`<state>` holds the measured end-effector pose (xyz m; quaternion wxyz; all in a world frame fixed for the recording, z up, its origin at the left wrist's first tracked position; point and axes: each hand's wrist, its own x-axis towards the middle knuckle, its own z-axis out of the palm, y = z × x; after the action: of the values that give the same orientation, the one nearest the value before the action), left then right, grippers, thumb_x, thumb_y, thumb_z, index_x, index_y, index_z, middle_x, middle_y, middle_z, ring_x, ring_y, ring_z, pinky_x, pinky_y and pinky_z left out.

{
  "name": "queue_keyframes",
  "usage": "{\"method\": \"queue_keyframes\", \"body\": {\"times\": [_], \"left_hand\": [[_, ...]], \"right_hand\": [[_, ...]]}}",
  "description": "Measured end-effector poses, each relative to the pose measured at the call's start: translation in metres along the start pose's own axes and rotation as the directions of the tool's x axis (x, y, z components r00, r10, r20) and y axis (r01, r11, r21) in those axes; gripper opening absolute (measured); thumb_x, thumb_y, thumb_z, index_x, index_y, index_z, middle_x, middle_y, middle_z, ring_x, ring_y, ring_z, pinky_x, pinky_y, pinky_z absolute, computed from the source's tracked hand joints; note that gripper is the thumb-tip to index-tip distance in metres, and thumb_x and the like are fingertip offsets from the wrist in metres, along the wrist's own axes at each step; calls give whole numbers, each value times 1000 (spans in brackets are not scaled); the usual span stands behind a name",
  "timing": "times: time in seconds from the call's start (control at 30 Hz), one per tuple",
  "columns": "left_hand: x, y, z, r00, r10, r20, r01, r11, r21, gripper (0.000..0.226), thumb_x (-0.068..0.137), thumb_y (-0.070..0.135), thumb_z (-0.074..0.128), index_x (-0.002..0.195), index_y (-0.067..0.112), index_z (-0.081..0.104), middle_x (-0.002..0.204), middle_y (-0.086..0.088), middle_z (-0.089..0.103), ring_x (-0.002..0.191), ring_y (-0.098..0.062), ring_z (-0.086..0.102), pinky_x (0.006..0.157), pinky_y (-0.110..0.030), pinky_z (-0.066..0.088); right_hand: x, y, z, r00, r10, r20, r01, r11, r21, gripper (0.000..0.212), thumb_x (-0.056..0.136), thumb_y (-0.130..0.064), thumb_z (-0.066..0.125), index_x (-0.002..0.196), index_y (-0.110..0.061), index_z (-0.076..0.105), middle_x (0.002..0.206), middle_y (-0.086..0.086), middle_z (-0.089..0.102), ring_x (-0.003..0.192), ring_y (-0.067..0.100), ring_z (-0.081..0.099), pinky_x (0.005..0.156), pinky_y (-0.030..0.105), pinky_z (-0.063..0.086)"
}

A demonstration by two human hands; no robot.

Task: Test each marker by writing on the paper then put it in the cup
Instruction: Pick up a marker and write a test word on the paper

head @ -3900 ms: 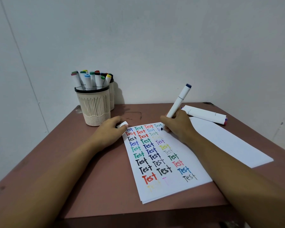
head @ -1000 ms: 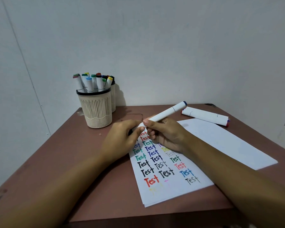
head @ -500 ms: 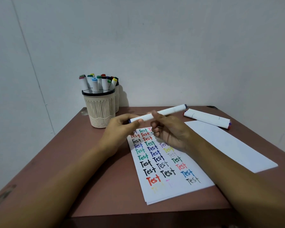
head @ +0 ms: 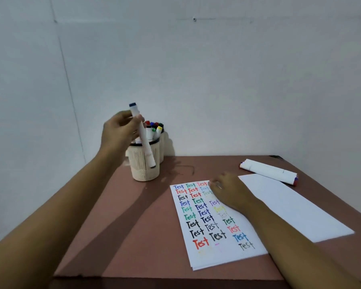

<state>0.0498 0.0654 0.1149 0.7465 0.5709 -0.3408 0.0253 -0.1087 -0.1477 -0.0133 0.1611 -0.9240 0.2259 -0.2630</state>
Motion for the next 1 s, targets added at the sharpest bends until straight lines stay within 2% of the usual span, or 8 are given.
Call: {"method": "queue_keyframes", "body": {"times": [0.13,0.23,0.43,0.5,0.57,0.67,0.8,1.0], "left_hand": [[35,34,-9,993,107,-43,-99,982,159,19,91,15,58,109,9,60,103,-8,66,98,-19,62,85,-34,52],[52,48,-12,988,138,-71,-125,979,161,18,90,14,60,107,9,61,102,-6,65,95,-16,61,84,-34,53],[63,28,-12,988,138,-62,-114,947,300,13,90,16,60,103,15,61,100,-5,65,96,-22,62,87,-40,54],[60,16,-10,988,144,-58,-110,911,396,20,91,17,58,110,15,58,101,-4,63,96,-23,61,79,-35,54],[54,3,-7,988,145,-49,-99,851,516,33,92,19,55,124,18,48,101,-2,60,91,-22,59,72,-30,48],[45,-14,-8,990,139,25,-119,728,675,31,94,22,51,124,21,45,107,-4,61,91,-25,58,73,-35,48],[38,-40,-16,961,208,184,-245,323,914,28,90,23,55,117,14,59,126,-13,54,116,-35,47,100,-49,33],[29,-50,-10,863,463,202,-333,222,916,29,84,16,56,108,2,64,119,-26,54,110,-47,50,92,-55,39]], "right_hand": [[-3,-2,-3,1000,-10,2,10,1000,-12,27,94,-31,52,105,-13,70,98,8,60,92,21,58,77,30,45],[-3,-3,-4,1000,-17,15,17,1000,-16,27,94,-32,51,105,-16,70,99,7,60,95,20,58,78,29,45],[-3,-3,-5,1000,-10,15,10,1000,-10,27,94,-35,52,107,-17,68,101,6,59,96,18,57,78,27,44],[-3,-3,-5,1000,-10,21,11,1000,-16,28,94,-35,52,108,-17,68,103,5,59,99,19,56,79,27,43],[-3,-4,-5,1000,-8,26,9,1000,-17,28,94,-35,52,109,-18,68,104,5,59,100,19,56,80,26,43],[-3,-4,-5,1000,-10,21,10,1000,-21,28,94,-35,52,108,-18,68,104,5,59,100,19,56,78,26,42],[-2,-4,-6,1000,-4,31,5,1000,-27,29,94,-36,51,111,-18,67,106,5,58,102,19,55,82,27,44],[-2,-6,-6,999,2,40,-1,1000,-27,29,95,-34,50,113,-18,66,108,6,57,104,20,54,85,29,44]]}}
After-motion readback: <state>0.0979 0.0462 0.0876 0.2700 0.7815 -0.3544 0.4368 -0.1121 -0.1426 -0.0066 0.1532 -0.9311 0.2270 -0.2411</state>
